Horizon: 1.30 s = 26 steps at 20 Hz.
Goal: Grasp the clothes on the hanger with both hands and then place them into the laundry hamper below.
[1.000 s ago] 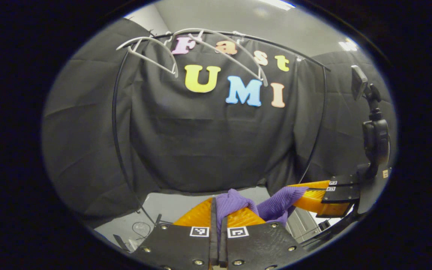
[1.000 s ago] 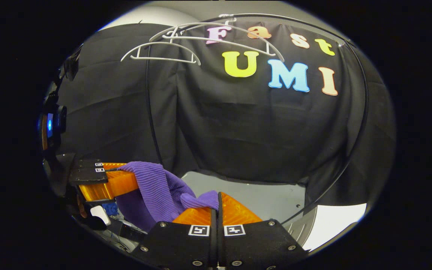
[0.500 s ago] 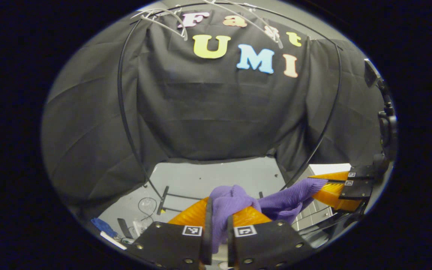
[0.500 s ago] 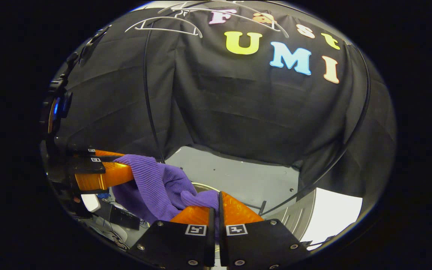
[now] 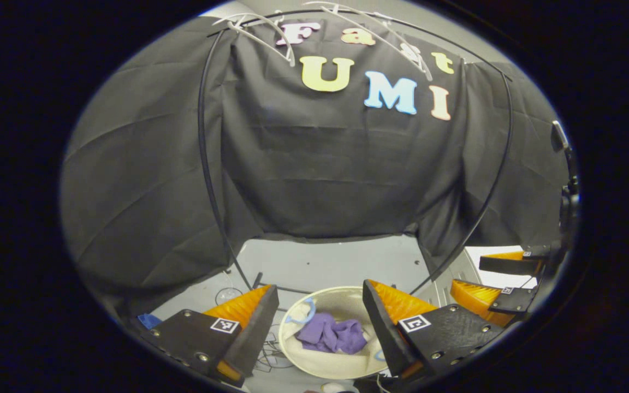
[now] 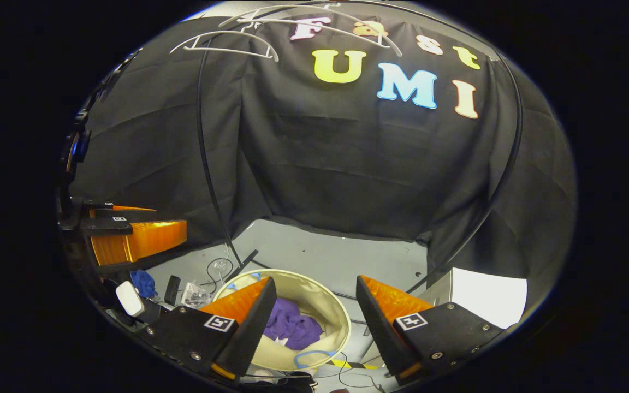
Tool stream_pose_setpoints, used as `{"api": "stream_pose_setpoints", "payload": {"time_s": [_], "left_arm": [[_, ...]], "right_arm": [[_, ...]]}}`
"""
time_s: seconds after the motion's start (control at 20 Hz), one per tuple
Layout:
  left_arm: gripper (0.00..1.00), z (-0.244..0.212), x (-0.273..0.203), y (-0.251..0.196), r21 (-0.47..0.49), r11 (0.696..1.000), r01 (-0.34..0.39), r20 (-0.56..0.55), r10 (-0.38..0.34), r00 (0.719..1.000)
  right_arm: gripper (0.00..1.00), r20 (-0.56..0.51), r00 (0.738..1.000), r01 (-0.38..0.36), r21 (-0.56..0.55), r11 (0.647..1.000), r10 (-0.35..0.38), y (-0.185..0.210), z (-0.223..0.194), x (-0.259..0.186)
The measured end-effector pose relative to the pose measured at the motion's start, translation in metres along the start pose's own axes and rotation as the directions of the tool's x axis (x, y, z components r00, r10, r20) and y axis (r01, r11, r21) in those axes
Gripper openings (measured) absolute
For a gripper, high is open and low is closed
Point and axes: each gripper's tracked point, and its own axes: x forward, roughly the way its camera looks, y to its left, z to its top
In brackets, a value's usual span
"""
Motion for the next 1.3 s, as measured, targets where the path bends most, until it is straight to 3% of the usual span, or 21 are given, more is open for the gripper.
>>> {"api": "stream_pose_setpoints", "payload": {"time_s": [0.2, 0.4, 0.75, 0.95, 1.15, 1.3], "left_arm": [[0.96, 0.055, -0.029, 0.006, 0.004, 1.0, -0.019, 0.124, 0.018, 0.992], [0.96, 0.124, -0.069, 0.007, 0.022, 1.0, -0.016, 0.27, 0.01, 0.963], [0.95, 0.219, -0.13, 0.002, 0.019, 1.0, 0.018, 0.453, -0.025, 0.891], [0.95, 0.243, -0.164, 0.016, 0.05, 0.998, -0.031, 0.501, 0.002, 0.866], [0.95, 0.253, -0.202, 0.032, 0.051, 0.996, -0.075, 0.549, 0.035, 0.835], [0.95, 0.259, -0.216, 0.043, 0.06, 0.989, -0.135, 0.585, 0.074, 0.808]], "right_arm": [[0.92, 0.094, 0.996, 0.01, 0.028, 1.0, -0.013, -0.006, 0.036, -0.023], [0.92, 0.226, 0.973, 0.037, 0.068, 0.997, -0.051, -0.025, 0.087, -0.052], [0.95, 0.427, 0.896, 0.064, 0.142, 0.988, -0.12, -0.061, 0.169, -0.12], [0.92, 0.496, 0.853, 0.084, 0.176, 0.981, -0.163, -0.083, 0.192, -0.165], [0.92, 0.551, 0.794, 0.145, 0.238, 0.96, -0.256, -0.114, 0.2, -0.209], [0.93, 0.566, 0.773, 0.157, 0.269, 0.95, -0.288, -0.121, 0.199, -0.222]]}}
